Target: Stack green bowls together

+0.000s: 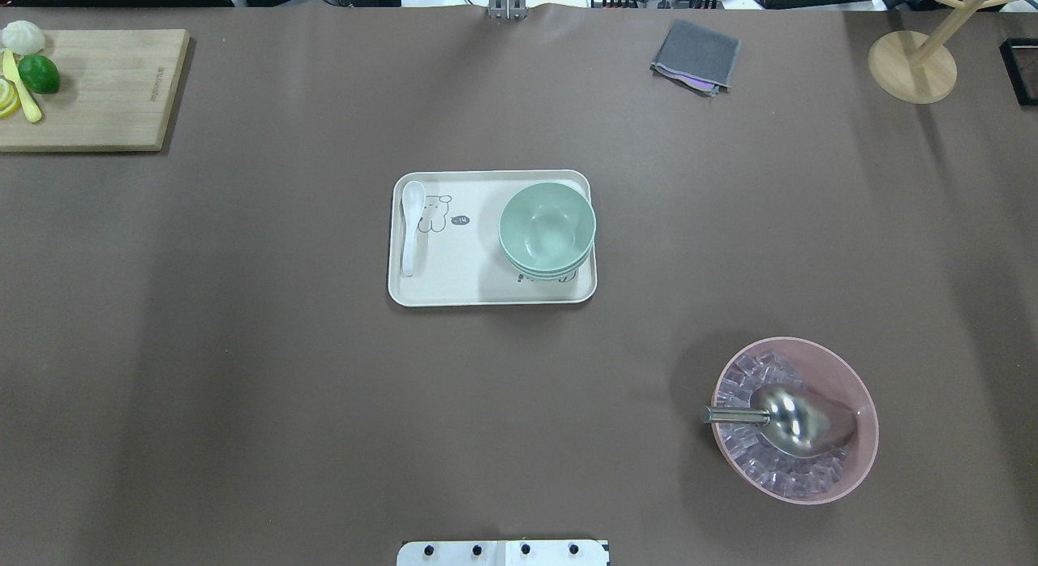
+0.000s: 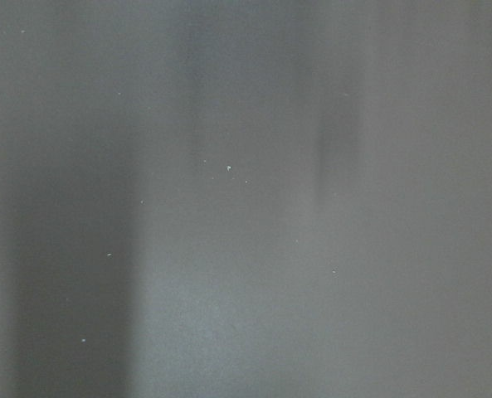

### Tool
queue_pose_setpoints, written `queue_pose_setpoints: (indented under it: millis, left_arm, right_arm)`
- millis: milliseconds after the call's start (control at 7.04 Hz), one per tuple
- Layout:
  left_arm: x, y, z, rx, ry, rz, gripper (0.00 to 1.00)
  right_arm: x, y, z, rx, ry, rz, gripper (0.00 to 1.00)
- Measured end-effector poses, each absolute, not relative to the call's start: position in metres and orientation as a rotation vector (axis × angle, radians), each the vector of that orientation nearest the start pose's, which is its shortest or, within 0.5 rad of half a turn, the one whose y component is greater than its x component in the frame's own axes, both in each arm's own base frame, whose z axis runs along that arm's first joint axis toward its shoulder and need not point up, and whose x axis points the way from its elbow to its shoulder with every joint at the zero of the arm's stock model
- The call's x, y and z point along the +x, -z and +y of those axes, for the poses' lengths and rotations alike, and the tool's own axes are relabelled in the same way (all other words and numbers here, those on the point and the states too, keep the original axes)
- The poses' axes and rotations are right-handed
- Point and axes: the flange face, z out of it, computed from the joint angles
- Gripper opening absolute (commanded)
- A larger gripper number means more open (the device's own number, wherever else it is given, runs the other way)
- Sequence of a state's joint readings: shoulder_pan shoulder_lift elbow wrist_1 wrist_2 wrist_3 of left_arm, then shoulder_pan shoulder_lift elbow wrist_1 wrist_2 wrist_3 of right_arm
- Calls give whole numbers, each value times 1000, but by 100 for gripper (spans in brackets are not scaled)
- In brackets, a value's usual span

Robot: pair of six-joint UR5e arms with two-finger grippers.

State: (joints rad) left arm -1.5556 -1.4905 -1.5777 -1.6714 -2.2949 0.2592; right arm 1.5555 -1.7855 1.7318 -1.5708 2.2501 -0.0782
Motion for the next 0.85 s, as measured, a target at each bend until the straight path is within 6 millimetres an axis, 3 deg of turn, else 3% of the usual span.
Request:
queue_pose_setpoints:
  millis: [853]
  left_arm:
    - [-62,-689,-459,112,-270,707,99]
  right_arm:
    - [64,-688,-396,-44,67,-683,100]
